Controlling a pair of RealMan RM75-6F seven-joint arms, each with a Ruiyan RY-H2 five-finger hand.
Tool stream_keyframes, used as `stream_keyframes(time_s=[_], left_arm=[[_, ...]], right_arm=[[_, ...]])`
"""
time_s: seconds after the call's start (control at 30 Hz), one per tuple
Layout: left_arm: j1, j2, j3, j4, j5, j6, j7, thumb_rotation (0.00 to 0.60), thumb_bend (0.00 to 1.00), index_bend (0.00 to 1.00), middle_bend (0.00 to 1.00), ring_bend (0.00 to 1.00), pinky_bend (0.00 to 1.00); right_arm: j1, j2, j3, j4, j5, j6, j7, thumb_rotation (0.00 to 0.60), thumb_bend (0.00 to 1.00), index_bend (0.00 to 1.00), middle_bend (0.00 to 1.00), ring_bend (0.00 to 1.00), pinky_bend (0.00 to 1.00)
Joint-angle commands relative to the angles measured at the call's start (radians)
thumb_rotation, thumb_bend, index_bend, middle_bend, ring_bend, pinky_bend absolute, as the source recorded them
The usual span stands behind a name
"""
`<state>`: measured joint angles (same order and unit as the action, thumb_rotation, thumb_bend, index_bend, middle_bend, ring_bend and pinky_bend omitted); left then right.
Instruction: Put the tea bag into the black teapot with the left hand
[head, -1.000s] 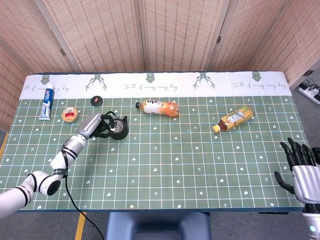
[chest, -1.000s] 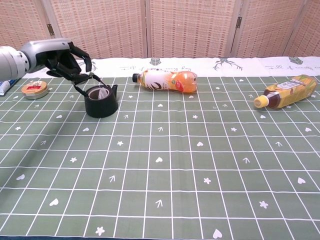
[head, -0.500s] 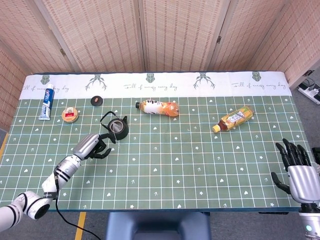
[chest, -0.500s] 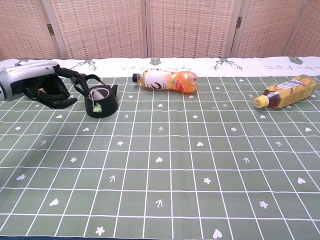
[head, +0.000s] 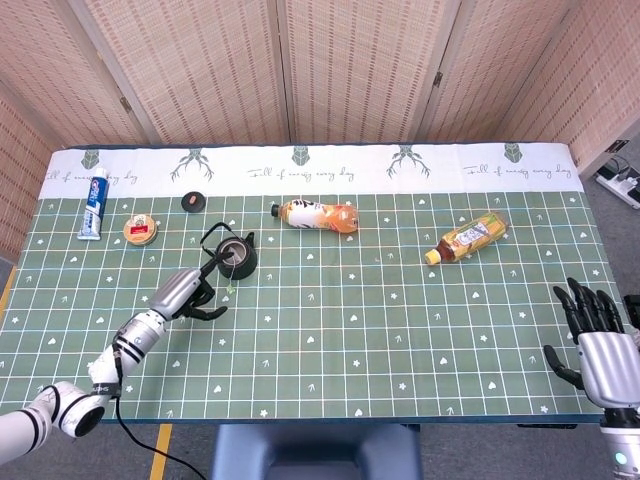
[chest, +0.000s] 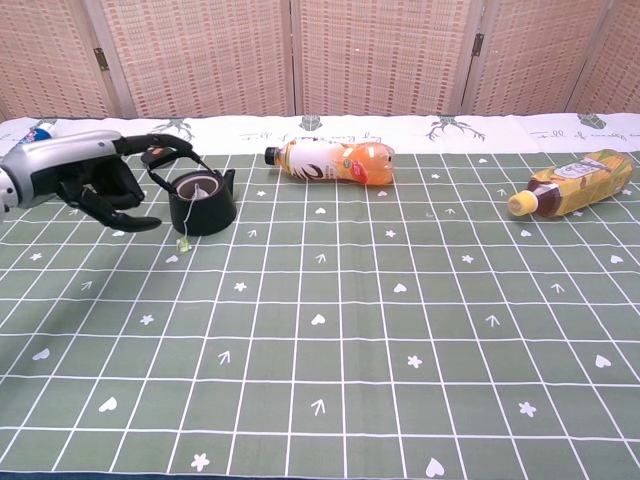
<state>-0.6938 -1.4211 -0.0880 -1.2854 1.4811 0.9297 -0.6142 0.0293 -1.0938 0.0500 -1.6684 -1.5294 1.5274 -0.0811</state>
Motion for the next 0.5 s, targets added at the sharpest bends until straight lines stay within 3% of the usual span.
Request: stream_keyframes(time_s=[0.03, 0.13, 0.2, 0.23, 0.37, 0.43, 0.5], left_arm=[[0.007, 0.036, -0.001, -0.037, 0.012, 0.025, -0.017, 0.6, 0.34, 0.06, 1.0, 1.0, 1.0], [0.032, 0.112, 0.016, -0.097, 0.037, 0.07, 0.026, 0.6, 0.33, 0.06, 1.0, 0.99, 1.0], [0.053, 0.18, 0.038, -0.158, 0.052, 0.086, 0.066, 0.6, 0.32, 0.06, 0.93, 0.86, 0.96], [0.065, 0.219, 0.051, -0.195, 0.059, 0.094, 0.08, 0.6, 0.31, 0.06, 0.85, 0.75, 0.89], [0.149, 0.378, 0.106, -0.347, 0.064, 0.162, 0.177, 0.6, 0.3, 0.07, 0.41, 0.29, 0.42], [0.2, 0.428, 0.128, -0.396, 0.038, 0.204, 0.295, 0.6, 0.3, 0.06, 0.28, 0.18, 0.29], [0.278, 0.473, 0.148, -0.465, -0.035, 0.276, 0.502, 0.6, 0.3, 0.03, 0.17, 0.08, 0.16]], right_arm=[[0.0, 0.001, 0.0, -0.001, 0.0, 0.001, 0.001, 0.6, 0.37, 0.0, 0.0, 0.0, 0.0], [-0.004, 0.004, -0.002, -0.001, -0.008, 0.01, 0.008, 0.6, 0.36, 0.0, 0.0, 0.0, 0.0], [-0.007, 0.006, -0.005, -0.001, -0.018, 0.017, 0.013, 0.6, 0.36, 0.0, 0.0, 0.0, 0.0], [-0.009, 0.007, -0.007, 0.0, -0.023, 0.021, 0.016, 0.6, 0.37, 0.0, 0.0, 0.0, 0.0], [-0.016, 0.008, -0.018, 0.002, -0.052, 0.039, 0.02, 0.6, 0.36, 0.0, 0.0, 0.0, 0.0], [-0.02, 0.007, -0.024, 0.002, -0.069, 0.05, 0.018, 0.6, 0.36, 0.0, 0.0, 0.0, 0.0], [-0.026, 0.005, -0.032, 0.002, -0.091, 0.064, 0.012, 0.6, 0.36, 0.0, 0.0, 0.0, 0.0]])
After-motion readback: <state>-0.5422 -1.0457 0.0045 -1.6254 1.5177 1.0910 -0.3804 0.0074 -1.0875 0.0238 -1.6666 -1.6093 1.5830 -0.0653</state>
